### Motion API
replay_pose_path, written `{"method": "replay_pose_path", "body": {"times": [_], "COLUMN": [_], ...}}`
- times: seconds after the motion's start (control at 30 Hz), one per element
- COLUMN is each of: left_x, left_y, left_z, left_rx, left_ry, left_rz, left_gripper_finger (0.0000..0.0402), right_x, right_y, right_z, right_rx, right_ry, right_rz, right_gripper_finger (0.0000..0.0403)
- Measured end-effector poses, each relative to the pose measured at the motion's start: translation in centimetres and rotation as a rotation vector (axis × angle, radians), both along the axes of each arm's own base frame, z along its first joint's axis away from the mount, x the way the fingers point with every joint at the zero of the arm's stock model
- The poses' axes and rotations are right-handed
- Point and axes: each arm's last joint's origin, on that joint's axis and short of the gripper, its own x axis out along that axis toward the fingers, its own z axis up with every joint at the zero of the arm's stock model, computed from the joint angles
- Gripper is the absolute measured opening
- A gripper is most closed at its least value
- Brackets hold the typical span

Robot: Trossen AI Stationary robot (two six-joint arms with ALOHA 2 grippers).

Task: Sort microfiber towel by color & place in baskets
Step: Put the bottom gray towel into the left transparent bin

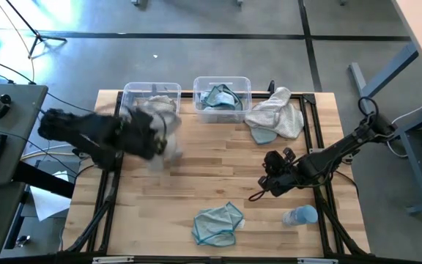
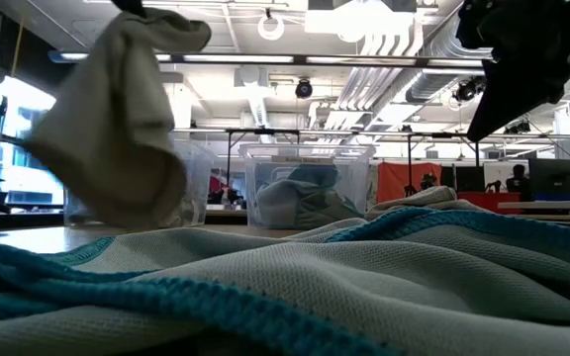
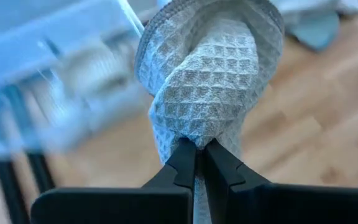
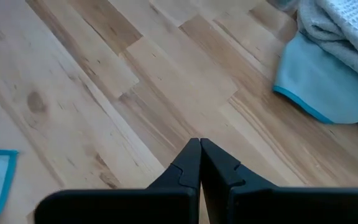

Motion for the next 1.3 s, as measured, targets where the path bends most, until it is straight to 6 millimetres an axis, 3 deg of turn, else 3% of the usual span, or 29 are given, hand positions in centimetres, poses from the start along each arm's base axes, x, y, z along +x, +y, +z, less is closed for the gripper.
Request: {"method": "replay_pose_path", "body": {"times": [0.37, 0.5, 0.63, 0.77, 0.87, 1.07, 1.3], "left_x": [-3.8, -4.0, -4.0, -3.8, -3.5, -3.1, -3.0], "left_y": [9.2, 12.2, 15.3, 17.9, 19.2, 21.6, 24.1], "left_z": [8.4, 9.5, 9.3, 7.8, 5.5, -1.7, -8.9], "left_rx": [0.352, 0.415, 0.391, 0.295, 0.201, 0.019, -0.128], "left_ry": [0.036, 0.090, 0.148, 0.206, 0.250, 0.340, 0.120], "left_rz": [0.110, 0.101, 0.082, 0.071, 0.051, 0.071, 0.086], "left_gripper_finger": [0.0000, 0.0000, 0.0000, 0.0000, 0.0000, 0.0000, 0.0000], "right_x": [0.6, 1.0, 1.5, 2.0, 2.3, 2.7, 3.0], "right_y": [0.0, -0.6, -1.7, -2.7, -3.4, -4.1, -4.8], "right_z": [-0.8, -0.8, -0.7, -0.7, -0.6, -0.6, -0.5], "right_rx": [-0.033, -0.028, -0.023, -0.018, -0.011, -0.004, -0.014], "right_ry": [-0.066, -0.077, -0.090, -0.104, -0.120, -0.136, -0.124], "right_rz": [-0.130, -0.162, -0.213, -0.265, -0.296, -0.325, -0.319], "right_gripper_finger": [0.0000, 0.0000, 0.0000, 0.0000, 0.0000, 0.0000, 0.0000]}}
